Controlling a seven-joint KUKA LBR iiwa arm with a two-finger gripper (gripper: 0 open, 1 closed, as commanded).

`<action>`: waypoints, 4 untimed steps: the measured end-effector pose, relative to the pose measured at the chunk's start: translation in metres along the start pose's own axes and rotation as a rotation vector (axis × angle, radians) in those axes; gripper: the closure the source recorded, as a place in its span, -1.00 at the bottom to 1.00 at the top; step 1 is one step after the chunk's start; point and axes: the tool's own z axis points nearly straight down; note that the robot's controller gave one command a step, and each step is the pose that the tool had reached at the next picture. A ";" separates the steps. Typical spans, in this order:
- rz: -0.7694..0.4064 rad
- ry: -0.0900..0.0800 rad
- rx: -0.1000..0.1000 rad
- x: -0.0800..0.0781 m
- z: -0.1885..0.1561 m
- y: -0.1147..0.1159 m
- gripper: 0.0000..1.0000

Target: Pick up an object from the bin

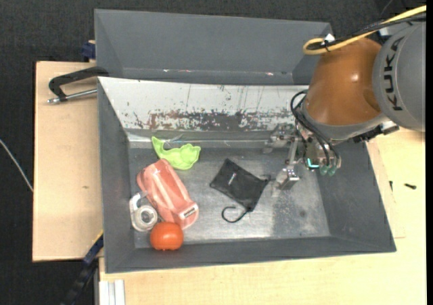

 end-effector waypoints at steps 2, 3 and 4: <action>0.077 -0.007 -0.001 0.000 0.077 0.010 1.00; 0.080 -0.029 0.000 -0.005 0.076 0.009 -1.00; 0.077 -0.002 -0.001 0.001 0.077 0.010 1.00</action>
Offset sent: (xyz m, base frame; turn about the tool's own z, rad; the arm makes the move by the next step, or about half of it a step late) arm -0.0028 0.0084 -0.0822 0.0796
